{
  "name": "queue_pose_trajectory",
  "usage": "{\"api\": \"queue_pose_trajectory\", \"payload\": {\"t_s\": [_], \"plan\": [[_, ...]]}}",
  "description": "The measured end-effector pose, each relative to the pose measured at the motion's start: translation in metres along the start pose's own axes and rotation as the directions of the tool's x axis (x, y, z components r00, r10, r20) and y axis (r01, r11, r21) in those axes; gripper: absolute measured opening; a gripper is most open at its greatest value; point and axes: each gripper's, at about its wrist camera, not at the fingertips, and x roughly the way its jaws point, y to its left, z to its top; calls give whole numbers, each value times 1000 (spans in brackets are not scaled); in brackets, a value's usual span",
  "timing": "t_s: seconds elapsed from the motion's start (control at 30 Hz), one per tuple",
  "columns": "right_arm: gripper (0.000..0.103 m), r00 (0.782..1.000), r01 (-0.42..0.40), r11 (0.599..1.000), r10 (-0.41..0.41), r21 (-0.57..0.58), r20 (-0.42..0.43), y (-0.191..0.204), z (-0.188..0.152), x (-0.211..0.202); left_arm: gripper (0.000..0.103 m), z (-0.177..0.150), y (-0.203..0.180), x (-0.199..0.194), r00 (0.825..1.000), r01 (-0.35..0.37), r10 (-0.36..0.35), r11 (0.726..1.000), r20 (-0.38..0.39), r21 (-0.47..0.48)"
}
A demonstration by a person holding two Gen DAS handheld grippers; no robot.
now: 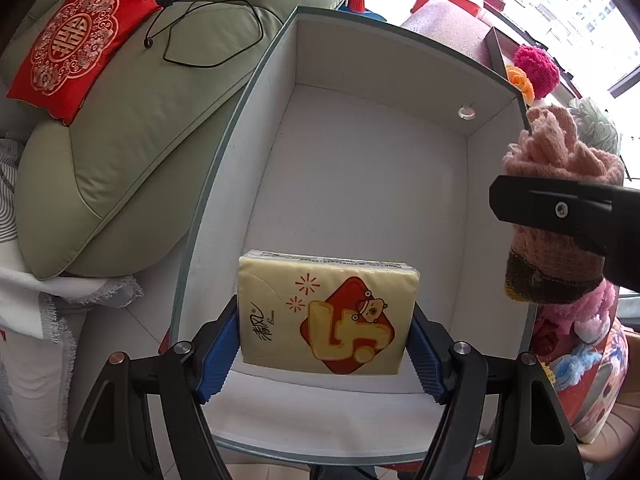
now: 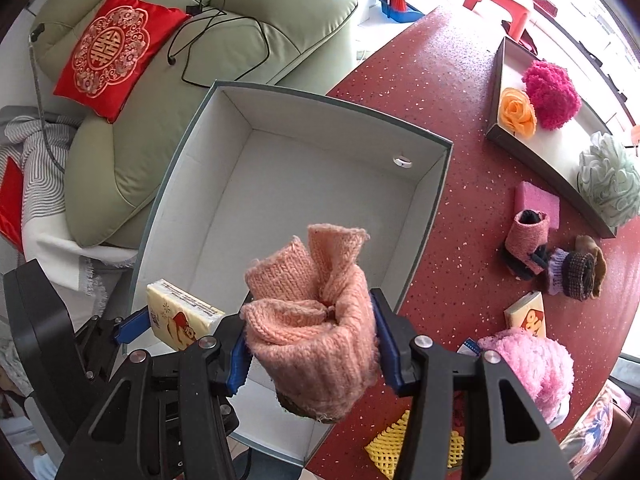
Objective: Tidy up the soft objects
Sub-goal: 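Open the left tool to drop the tissue pack while the right tool releases the sock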
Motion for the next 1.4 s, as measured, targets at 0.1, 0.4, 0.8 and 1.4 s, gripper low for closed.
{"api": "queue_pose_trajectory", "payload": {"t_s": [0.1,0.4,0.8,1.4], "plan": [[56,1000,4,1000,-4,-22,-9,5,5,7,76,1,-1,7,1000,-6,6,1000,-16,5],[57,999,5,999,-7,-48,-47,9,25,38,76,6,-15,23,999,-40,41,997,-16,72],[56,985,104,994,-109,-40,-134,-5,23,73,76,5,-43,24,1000,-15,18,975,-14,220],[103,993,75,997,-72,-29,93,-16,-13,12,102,-8,-37,-6,999,23,-16,987,-42,159]]}}
